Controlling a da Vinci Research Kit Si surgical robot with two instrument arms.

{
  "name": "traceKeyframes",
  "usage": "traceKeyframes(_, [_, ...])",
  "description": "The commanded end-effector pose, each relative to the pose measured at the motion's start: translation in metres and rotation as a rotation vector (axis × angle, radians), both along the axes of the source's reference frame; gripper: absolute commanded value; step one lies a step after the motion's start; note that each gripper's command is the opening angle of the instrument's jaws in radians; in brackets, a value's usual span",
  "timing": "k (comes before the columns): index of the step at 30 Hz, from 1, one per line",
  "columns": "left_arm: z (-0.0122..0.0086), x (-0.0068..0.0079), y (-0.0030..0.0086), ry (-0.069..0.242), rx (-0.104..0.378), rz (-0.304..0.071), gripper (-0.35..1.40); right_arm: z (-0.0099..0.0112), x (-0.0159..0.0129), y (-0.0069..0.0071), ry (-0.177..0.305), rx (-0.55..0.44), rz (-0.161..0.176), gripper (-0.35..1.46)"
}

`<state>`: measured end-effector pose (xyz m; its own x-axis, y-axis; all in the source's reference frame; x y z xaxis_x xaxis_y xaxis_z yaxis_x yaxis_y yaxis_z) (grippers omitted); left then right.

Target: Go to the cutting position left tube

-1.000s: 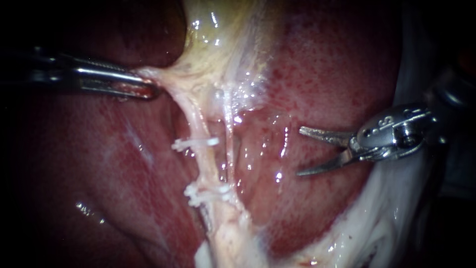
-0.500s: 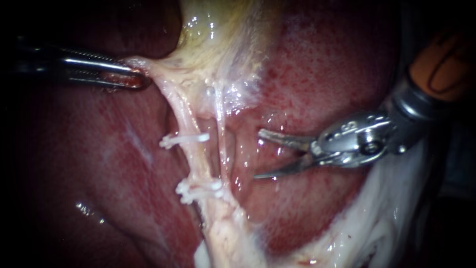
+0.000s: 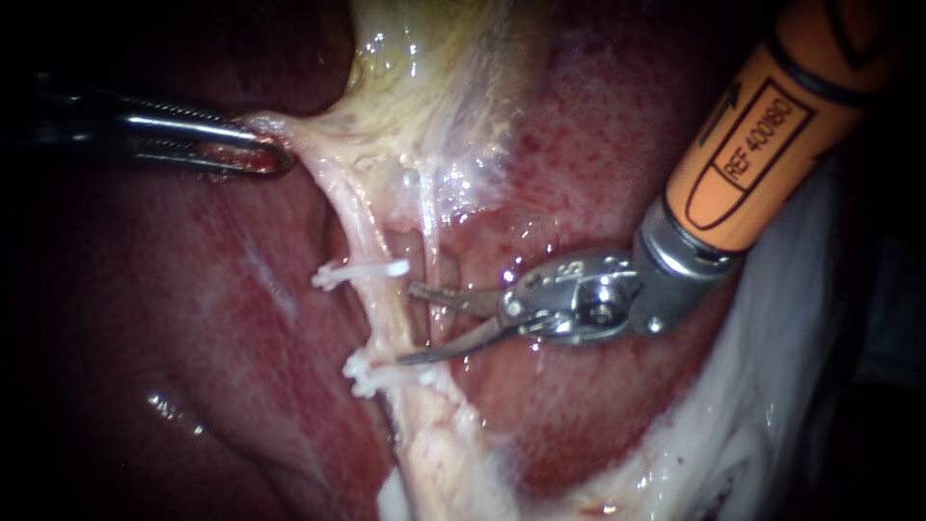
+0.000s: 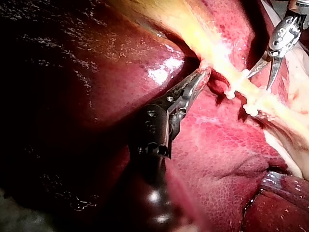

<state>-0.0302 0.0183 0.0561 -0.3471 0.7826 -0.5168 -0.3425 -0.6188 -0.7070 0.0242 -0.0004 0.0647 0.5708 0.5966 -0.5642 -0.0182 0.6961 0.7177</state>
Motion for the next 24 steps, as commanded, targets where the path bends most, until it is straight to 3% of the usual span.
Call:
traceKeyframes(1, [0.0000,0.0000,0.0000,0.000,0.000,0.000,-0.35,0.0005,-0.0001,-0.0001,-0.003,0.004,-0.004,1.45])
traceKeyframes(5, [0.0001,-0.0001,0.0000,0.001,-0.001,-0.001,-0.35,0.0023,-0.0002,-0.0001,-0.005,0.021,-0.016,1.45])
traceKeyframes(9, [0.0001,-0.0001,0.0000,0.001,-0.001,-0.001,-0.35,0.0028,0.0000,0.0002,0.015,0.024,-0.016,1.45])
traceKeyframes(18, [0.0000,-0.0001,0.0000,0.001,-0.001,-0.001,-0.35,0.0020,0.0018,0.0000,0.123,0.060,-0.049,1.45])
traceKeyframes(24, [0.0000,-0.0002,0.0000,0.001,0.000,-0.001,-0.35,0.0015,0.0040,-0.0002,0.135,0.080,-0.060,1.43])
